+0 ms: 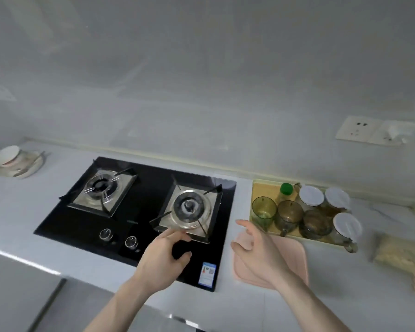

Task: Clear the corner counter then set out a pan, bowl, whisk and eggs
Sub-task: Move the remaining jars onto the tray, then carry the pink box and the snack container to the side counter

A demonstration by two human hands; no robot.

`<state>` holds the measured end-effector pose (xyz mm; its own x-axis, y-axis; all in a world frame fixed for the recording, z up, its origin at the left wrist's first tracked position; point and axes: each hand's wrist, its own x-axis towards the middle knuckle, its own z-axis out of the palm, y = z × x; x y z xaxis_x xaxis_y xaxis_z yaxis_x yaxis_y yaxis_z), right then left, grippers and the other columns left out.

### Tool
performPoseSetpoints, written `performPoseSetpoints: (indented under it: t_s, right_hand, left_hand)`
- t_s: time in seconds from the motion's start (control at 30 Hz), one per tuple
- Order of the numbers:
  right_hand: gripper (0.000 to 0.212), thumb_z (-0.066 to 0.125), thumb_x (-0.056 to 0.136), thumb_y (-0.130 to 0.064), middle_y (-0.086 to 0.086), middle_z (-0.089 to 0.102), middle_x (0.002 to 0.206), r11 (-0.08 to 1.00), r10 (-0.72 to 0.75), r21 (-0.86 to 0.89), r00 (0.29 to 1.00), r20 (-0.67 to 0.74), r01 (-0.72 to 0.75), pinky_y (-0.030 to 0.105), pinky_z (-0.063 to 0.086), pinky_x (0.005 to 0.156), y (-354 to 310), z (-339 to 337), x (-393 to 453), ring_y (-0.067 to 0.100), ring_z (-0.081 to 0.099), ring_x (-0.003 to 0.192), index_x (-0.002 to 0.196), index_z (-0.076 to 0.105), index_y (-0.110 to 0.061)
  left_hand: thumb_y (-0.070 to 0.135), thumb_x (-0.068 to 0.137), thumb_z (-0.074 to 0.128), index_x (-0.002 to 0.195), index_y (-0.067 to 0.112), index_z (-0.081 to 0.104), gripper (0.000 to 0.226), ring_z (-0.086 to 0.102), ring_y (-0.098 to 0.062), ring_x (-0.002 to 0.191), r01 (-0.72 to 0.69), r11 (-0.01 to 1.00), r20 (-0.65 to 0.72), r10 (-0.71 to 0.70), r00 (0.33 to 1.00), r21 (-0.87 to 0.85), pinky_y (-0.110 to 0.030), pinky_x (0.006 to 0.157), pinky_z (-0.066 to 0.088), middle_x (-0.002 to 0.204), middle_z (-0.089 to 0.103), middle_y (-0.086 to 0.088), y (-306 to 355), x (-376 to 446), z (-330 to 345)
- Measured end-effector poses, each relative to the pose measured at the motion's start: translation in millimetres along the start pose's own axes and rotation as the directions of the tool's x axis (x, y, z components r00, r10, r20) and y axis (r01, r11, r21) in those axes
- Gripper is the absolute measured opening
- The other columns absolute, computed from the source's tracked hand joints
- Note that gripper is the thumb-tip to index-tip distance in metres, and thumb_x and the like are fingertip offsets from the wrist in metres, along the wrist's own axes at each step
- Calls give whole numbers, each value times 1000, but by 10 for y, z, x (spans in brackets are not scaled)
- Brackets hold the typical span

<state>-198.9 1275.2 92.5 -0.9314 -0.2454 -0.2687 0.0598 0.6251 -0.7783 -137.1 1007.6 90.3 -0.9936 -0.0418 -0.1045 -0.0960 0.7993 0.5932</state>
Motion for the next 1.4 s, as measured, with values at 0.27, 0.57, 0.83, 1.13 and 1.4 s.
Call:
performPoseSetpoints:
  t_s: [0.27,0.57,0.83,1.13,1.4]
  right_hand:
    - [54,67,90,-41,-30,47,138,973,-227,32,940,253,227,31,42,113,-666,766,10,-4,44,131,140,47,-44]
    - [53,65,89,-39,-32,46,133,901,-398,17,814,423,433,28,42,110,-1707,1884,-411,-6,44,127,140,49,-42]
    - [51,68,89,-39,-38,43,121,822,-519,92,675,523,561,30,45,108,-2669,3370,-1267,-2,50,124,136,50,-46]
    - [50,71,87,-37,-38,49,131,681,-628,222,402,666,697,26,44,109,-3593,5136,-2392,-14,46,123,133,53,-44]
    - [47,69,86,-40,-38,50,131,624,-602,287,212,770,727,26,47,103,-4247,6249,-2858,-11,46,125,130,54,-48]
  left_hand:
    - [43,86,67,114,43,64,29,59,3,107,292,956,-174,-291,941,-19,-20,93,48,130,51,32,-454,-1028,-512]
    - [46,82,68,110,44,66,29,57,5,115,432,895,-389,-438,810,-108,-26,98,50,130,51,34,-1180,-2286,-1139]
    - [45,82,68,114,42,65,33,55,8,117,539,827,-476,-544,691,-163,-21,101,46,130,50,33,-2145,-3884,-1835]
    - [48,83,70,112,43,63,30,53,7,118,707,647,-558,-712,426,-285,-19,99,42,130,48,32,-3020,-5959,-2192]
    - [56,78,63,113,43,62,38,54,5,116,736,517,-593,-781,196,-438,-23,99,45,127,51,30,-3532,-6925,-2169]
